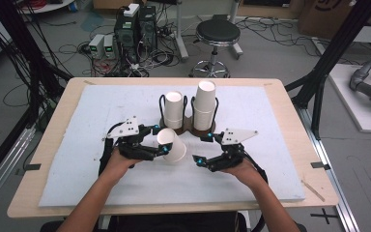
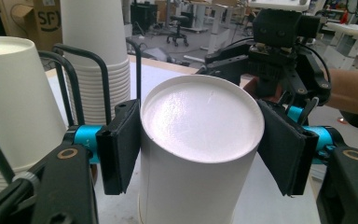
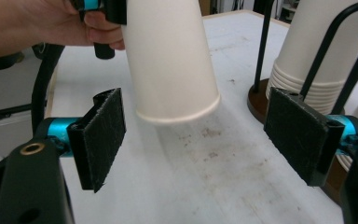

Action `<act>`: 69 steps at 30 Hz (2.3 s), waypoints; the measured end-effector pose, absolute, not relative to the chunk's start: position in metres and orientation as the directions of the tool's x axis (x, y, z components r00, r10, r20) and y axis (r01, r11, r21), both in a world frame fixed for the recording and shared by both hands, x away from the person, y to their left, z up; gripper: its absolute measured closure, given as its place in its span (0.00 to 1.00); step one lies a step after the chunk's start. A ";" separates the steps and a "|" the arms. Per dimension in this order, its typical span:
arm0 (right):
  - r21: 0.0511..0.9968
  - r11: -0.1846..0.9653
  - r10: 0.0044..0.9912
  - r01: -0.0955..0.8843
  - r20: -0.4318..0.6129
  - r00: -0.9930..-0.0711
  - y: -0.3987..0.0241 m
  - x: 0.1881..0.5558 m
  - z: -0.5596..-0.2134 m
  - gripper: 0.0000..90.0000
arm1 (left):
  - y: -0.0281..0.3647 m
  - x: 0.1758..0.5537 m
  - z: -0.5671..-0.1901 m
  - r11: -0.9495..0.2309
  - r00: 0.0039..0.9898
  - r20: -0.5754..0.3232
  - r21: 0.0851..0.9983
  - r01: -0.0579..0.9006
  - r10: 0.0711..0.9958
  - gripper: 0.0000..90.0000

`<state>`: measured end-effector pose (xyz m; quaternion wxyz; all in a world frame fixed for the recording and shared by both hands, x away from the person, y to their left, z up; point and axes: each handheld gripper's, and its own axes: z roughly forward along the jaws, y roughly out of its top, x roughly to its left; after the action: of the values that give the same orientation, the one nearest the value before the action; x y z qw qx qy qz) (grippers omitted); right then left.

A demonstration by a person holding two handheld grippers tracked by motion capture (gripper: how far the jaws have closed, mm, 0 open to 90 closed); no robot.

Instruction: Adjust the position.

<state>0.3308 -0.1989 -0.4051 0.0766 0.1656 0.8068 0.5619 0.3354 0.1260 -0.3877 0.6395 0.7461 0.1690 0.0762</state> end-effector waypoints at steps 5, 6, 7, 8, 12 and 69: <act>0.938 0.301 0.326 0.169 0.065 -0.943 -0.189 0.337 -0.409 0.24 | 0.120 0.336 -0.390 -0.132 0.936 -0.112 0.978 0.164 0.334 0.38; 0.939 0.299 0.315 0.169 0.070 -0.946 -0.187 0.338 -0.409 0.24 | 0.120 0.336 -0.390 -0.136 0.937 -0.111 0.977 0.164 0.332 0.38; 0.940 0.300 0.310 0.166 0.068 -0.948 -0.186 0.339 -0.410 0.24 | 0.118 0.336 -0.390 -0.137 0.939 -0.110 0.977 0.162 0.327 0.38; 0.938 0.305 0.297 0.163 0.069 -0.952 -0.184 0.339 -0.411 0.24 | 0.118 0.336 -0.390 -0.137 0.939 -0.110 0.977 0.162 0.327 0.38; 0.931 0.337 0.268 0.138 0.046 -0.962 -0.174 0.338 -0.414 0.24 | 0.112 0.333 -0.387 -0.139 0.947 -0.100 0.979 0.148 0.304 0.38; 0.871 0.492 0.091 -0.006 -0.058 -0.994 -0.164 0.342 -0.404 0.36 | 0.116 0.330 -0.380 -0.187 0.974 -0.084 0.974 0.125 0.210 0.26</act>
<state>0.3418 -0.1636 -0.4040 0.0481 0.0244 0.8622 0.5036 0.3295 0.1160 -0.3799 0.6283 0.7695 0.1089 0.0341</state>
